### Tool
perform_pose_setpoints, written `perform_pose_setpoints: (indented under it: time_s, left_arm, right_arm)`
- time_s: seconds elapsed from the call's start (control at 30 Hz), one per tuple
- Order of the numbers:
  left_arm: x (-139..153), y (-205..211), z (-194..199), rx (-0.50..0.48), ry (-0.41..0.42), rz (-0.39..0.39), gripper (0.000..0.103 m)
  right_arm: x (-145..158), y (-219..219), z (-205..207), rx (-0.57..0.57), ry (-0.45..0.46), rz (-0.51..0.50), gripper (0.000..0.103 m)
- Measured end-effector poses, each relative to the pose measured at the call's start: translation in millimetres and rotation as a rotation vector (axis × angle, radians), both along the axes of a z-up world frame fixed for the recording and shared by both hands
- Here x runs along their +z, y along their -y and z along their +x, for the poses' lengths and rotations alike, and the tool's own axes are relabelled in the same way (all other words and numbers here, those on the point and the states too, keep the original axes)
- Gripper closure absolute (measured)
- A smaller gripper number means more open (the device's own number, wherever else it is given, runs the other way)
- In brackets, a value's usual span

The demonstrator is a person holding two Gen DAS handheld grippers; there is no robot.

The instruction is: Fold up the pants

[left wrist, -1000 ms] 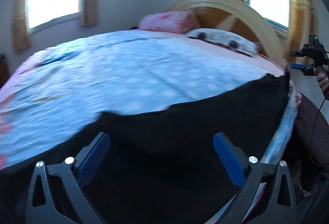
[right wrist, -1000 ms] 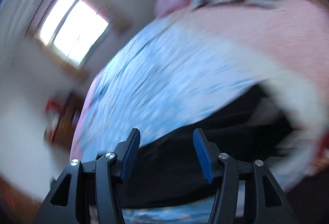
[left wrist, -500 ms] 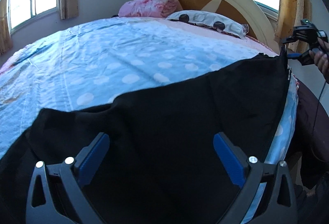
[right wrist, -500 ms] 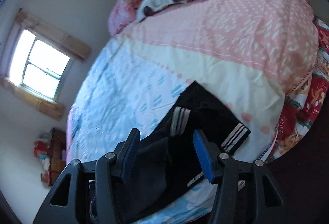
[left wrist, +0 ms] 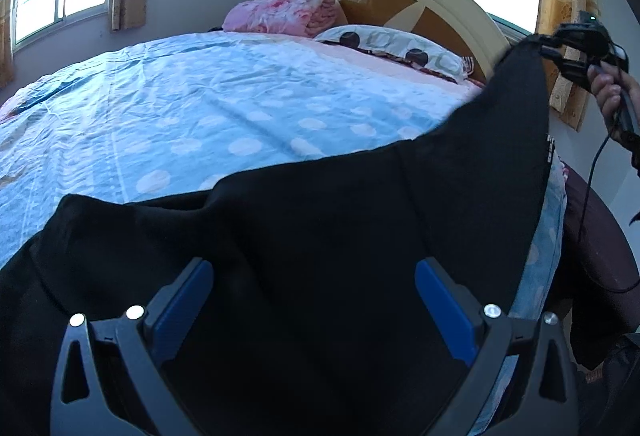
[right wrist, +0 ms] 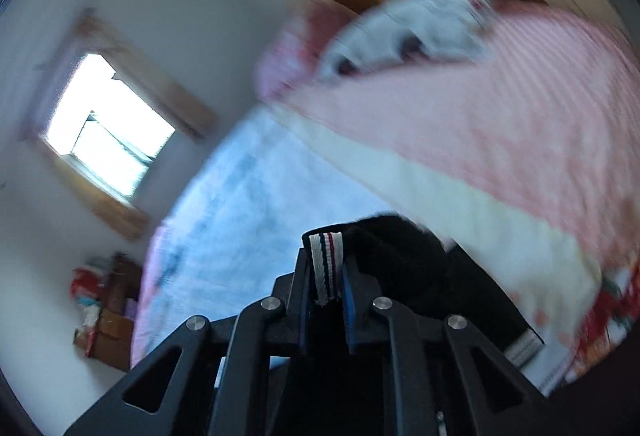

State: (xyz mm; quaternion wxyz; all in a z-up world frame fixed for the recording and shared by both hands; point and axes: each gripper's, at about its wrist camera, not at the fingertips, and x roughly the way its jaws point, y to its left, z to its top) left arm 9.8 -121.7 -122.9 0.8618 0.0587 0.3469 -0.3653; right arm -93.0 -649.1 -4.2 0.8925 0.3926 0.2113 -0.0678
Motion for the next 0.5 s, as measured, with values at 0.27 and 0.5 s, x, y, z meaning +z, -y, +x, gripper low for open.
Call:
perform_pose_setpoints:
  time_s: [0.27,0.5]
  left_arm:
    - [-3.8,4.9,0.1,-0.014,-0.004,0.030,0.000]
    - [-6.6,9.3,-1.4,-0.014,0.006,0.061,0.000]
  right_arm:
    - [-99.2,41.1,-45.8,-0.154,-0.208,0.156,0.093]
    - [-93.3,41.3,-53.1,-0.112,-0.174,0.104,0.094]
